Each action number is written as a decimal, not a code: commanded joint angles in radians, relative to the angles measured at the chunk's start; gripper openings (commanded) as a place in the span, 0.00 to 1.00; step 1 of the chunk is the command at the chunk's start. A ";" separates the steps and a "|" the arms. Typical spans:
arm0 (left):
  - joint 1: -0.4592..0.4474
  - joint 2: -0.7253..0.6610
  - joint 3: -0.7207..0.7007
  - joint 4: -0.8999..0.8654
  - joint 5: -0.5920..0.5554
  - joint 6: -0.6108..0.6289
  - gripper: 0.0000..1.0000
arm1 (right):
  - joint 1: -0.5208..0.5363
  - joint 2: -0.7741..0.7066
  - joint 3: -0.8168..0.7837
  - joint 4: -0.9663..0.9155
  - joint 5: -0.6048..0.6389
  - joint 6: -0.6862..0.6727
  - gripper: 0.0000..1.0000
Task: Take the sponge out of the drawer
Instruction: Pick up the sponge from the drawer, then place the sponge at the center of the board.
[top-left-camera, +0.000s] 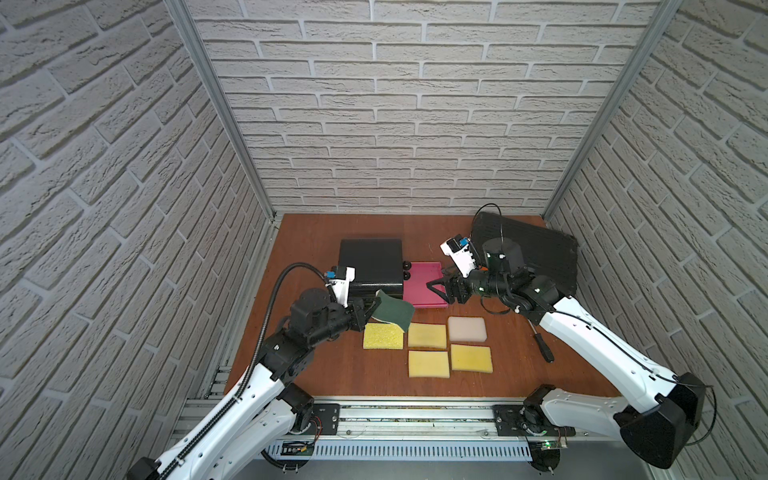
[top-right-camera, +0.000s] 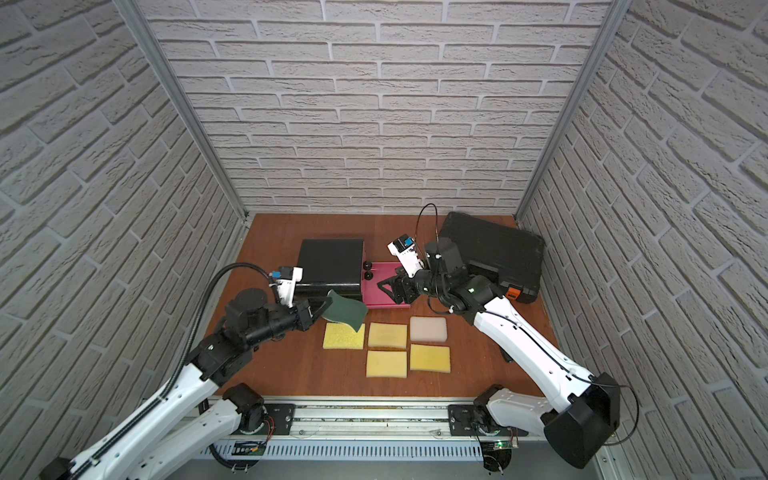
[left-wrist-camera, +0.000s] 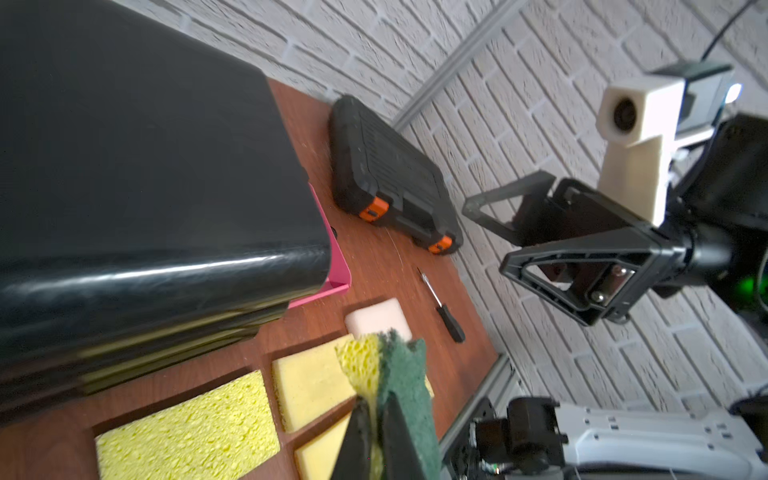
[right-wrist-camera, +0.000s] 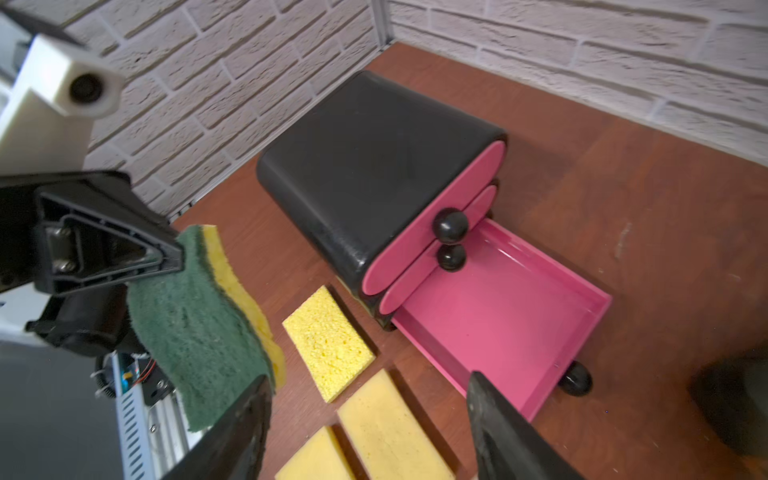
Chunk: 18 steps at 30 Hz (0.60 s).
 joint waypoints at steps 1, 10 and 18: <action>-0.077 -0.094 -0.109 0.040 -0.225 -0.174 0.00 | -0.001 -0.019 -0.032 0.073 0.143 0.072 0.74; -0.377 -0.134 -0.212 -0.044 -0.496 -0.334 0.00 | -0.002 0.036 -0.042 0.093 0.184 0.109 0.74; -0.535 -0.185 -0.330 -0.075 -0.637 -0.512 0.00 | -0.003 0.086 -0.055 0.115 0.210 0.132 0.75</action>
